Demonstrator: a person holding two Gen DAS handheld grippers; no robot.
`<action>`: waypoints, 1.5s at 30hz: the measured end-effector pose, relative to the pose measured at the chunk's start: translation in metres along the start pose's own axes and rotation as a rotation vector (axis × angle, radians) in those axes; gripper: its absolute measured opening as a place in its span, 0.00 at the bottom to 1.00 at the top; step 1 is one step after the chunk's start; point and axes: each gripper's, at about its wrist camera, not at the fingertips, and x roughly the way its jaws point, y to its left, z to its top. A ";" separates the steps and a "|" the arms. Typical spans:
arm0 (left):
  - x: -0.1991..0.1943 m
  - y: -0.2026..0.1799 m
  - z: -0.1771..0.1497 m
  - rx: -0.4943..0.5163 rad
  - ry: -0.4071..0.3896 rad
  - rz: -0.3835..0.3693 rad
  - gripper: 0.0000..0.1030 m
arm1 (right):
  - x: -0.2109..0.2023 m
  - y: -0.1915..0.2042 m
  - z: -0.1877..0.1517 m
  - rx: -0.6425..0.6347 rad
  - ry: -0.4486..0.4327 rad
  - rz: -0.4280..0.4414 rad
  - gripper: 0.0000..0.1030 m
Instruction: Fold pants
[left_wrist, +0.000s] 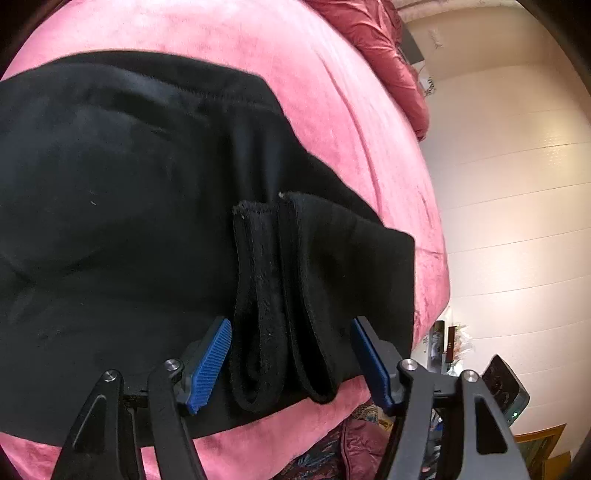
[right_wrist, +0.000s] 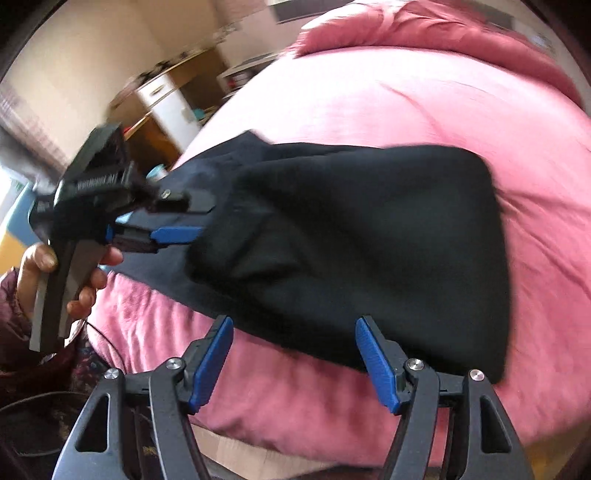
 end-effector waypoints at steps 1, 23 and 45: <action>0.004 -0.003 -0.001 -0.003 0.008 0.005 0.65 | -0.006 -0.010 -0.004 0.031 -0.005 -0.019 0.67; -0.056 -0.112 0.008 0.269 -0.127 -0.221 0.16 | -0.008 -0.062 -0.017 0.210 -0.026 -0.233 0.83; 0.015 -0.010 -0.019 0.115 -0.032 0.019 0.14 | 0.012 -0.111 -0.024 0.376 -0.014 -0.500 0.83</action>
